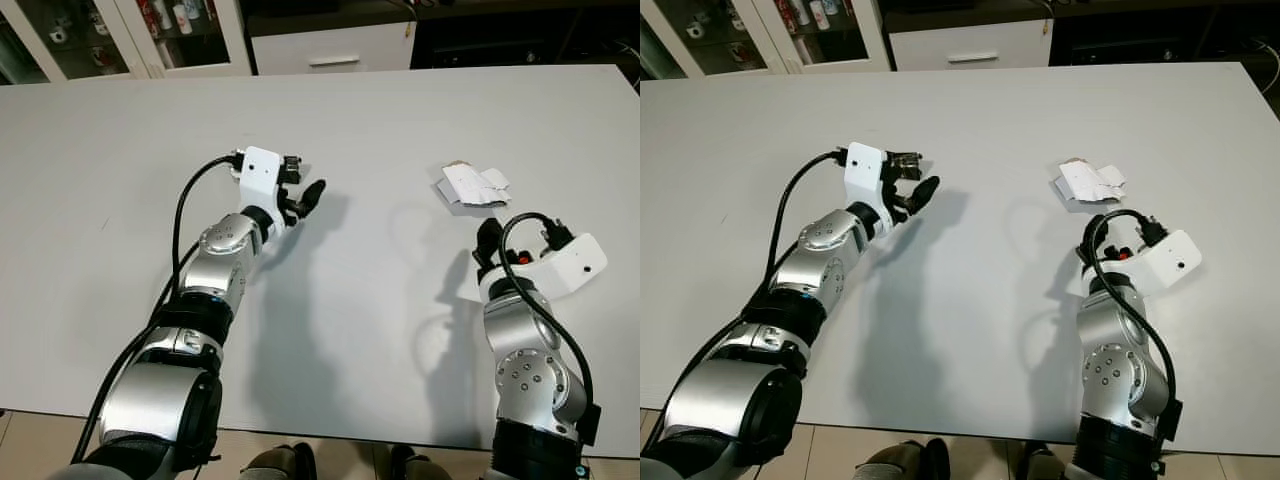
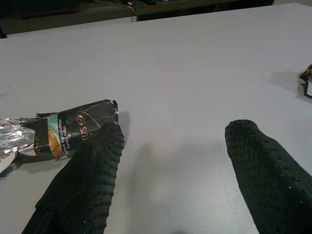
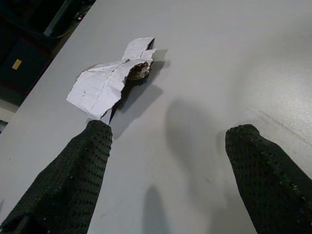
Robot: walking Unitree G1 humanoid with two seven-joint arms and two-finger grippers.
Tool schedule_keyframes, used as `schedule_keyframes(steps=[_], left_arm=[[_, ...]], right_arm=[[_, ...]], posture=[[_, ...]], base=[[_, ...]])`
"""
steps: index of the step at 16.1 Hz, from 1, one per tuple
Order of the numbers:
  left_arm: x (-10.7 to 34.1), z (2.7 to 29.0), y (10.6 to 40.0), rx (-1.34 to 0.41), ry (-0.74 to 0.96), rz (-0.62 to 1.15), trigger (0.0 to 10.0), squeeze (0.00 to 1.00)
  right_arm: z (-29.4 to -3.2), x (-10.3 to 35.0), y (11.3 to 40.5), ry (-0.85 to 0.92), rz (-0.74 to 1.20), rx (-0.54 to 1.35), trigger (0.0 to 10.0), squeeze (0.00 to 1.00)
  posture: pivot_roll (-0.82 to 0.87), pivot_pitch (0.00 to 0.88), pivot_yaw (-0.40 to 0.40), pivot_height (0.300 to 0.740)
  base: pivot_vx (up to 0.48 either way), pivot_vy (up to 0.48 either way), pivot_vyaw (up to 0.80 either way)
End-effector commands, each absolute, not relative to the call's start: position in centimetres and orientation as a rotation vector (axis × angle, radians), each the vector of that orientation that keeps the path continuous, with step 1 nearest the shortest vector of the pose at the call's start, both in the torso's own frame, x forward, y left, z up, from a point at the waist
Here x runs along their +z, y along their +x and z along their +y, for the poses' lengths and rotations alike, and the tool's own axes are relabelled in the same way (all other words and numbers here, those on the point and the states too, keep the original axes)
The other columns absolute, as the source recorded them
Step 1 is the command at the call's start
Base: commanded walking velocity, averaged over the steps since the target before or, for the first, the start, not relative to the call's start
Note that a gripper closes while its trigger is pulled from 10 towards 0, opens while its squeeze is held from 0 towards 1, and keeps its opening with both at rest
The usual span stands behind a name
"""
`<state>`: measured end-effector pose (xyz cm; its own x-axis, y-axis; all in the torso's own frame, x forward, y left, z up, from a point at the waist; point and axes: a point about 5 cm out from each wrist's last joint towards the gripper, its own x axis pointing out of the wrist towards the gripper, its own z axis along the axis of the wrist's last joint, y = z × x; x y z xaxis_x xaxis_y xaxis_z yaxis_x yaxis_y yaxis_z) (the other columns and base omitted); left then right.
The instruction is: Picking trash to rubbish bin
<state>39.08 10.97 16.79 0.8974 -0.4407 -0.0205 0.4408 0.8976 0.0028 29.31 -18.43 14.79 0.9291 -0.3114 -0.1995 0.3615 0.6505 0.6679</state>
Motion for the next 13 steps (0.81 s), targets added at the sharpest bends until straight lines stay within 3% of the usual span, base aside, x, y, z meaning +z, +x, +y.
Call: schedule_keyframes(steps=[1, 13], left_arm=[[16.89, 11.28, 39.08, -0.454, 0.003, 0.018, 10.0, 0.0], [16.94, 11.46, 39.02, -0.457, 0.008, 0.016, 10.0, 0.0]], right_arm=[[-17.82, 14.2, 29.22, 0.798, 0.099, -0.38, 10.0, 0.0], [-17.81, 14.11, 29.14, 0.799, 0.096, -0.38, 10.0, 0.0]], posture=[[0.15, 0.188, 0.116, 0.74], [0.16, 0.196, 0.118, 0.74]], base=[[0.0, 0.0, 0.0], [0.0, 0.0, 0.0]])
